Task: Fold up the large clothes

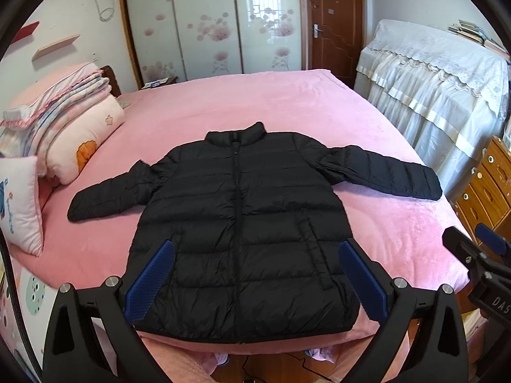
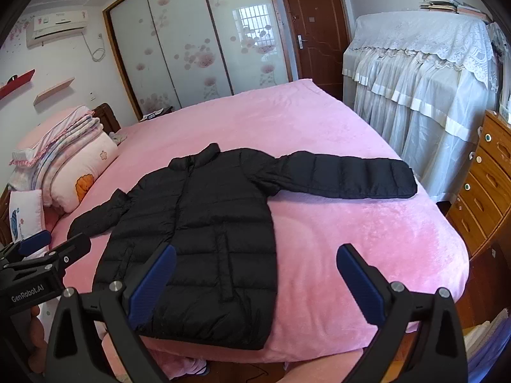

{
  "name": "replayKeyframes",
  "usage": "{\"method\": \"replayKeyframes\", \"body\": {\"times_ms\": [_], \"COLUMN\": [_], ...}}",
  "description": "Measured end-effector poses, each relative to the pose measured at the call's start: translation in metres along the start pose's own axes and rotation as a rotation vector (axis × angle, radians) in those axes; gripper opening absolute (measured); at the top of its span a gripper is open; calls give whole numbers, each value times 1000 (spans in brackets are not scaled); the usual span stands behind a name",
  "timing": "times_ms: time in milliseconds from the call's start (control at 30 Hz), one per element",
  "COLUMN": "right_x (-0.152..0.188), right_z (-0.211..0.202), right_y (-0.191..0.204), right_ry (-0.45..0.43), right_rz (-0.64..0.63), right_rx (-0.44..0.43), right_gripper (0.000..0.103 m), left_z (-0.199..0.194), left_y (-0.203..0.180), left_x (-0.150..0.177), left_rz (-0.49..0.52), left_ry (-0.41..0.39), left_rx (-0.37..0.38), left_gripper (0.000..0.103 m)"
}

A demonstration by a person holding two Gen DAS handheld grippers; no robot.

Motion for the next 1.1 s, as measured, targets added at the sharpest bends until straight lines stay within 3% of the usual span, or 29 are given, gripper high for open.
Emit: {"method": "replayKeyframes", "body": {"times_ms": [333, 500, 733, 900, 1100], "right_x": [-45, -80, -132, -158, -154], "right_z": [-15, -23, -33, -30, 4], "right_y": [-27, -52, -99, -138, -201], "right_ry": [-91, -138, -183, -212, -160], "right_rz": [-17, -53, -32, -16, 82], "right_rx": [30, 145, 247, 353, 409], "right_gripper": [101, 101, 100, 99, 88], "left_z": [15, 11, 14, 45, 119], "left_y": [-13, -18, -54, -91, -148], "left_x": [-37, -85, -153, -183, -194], "left_rz": [43, 33, 45, 33, 52], "left_ry": [-44, -129, -247, -255, -176], "left_rx": [-36, -44, -19, 16, 61], "left_gripper": [102, 102, 102, 102, 102]}}
Point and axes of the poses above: each gripper's, at about its wrist camera, not at the fingertips, and z roughly the way its jaws point, y to its left, x to its underside, the point moved 10 cm from there along z, roughly the way its jaws point, and after that the axes turned 12 degrees about -x, right-handed, at the moved point
